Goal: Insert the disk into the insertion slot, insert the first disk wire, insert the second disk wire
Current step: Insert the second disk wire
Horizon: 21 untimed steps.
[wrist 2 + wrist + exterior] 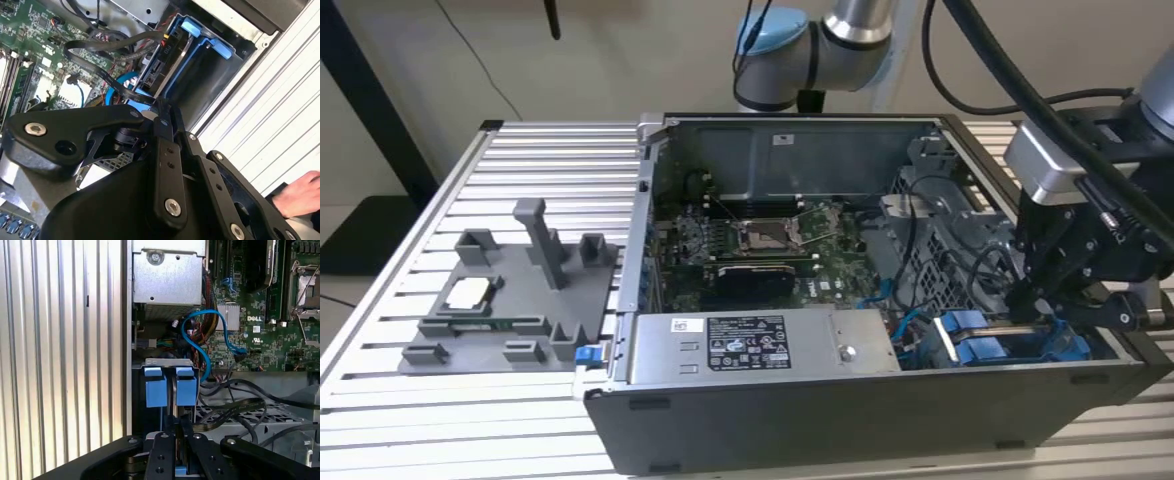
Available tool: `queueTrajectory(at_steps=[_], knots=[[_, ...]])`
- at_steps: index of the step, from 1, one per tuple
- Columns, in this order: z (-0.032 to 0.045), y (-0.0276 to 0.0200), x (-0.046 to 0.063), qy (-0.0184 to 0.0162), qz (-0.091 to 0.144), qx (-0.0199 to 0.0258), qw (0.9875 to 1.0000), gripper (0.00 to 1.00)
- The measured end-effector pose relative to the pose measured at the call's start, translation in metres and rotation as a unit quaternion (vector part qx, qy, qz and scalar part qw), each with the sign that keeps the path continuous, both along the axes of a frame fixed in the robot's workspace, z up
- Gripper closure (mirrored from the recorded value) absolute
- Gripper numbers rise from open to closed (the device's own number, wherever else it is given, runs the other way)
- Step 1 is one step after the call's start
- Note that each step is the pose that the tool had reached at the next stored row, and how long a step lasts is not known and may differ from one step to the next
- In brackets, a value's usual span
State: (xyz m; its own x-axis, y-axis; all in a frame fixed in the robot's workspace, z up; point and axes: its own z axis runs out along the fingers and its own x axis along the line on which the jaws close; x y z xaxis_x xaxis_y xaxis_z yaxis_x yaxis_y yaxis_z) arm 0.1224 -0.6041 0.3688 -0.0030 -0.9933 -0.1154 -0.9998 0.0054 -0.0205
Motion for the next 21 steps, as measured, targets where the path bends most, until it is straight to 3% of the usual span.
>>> queueTrajectory(at_steps=[6, 10, 13, 18, 21], knots=[[-0.0039, 0.0000, 0.001, 0.0000, 0.000, -0.0009, 1.0000, 0.84], [-0.0068, 0.0010, 0.002, -0.0006, 0.000, 0.0080, 1.0000, 0.84], [-0.0093, 0.0048, 0.002, -0.0018, 0.000, 0.0117, 0.9999, 0.84], [-0.0146, 0.0137, 0.004, -0.0035, 0.000, 0.0128, 0.9999, 0.84], [-0.0178, 0.0160, 0.009, -0.0039, 0.001, 0.0129, 0.9999, 0.84]])
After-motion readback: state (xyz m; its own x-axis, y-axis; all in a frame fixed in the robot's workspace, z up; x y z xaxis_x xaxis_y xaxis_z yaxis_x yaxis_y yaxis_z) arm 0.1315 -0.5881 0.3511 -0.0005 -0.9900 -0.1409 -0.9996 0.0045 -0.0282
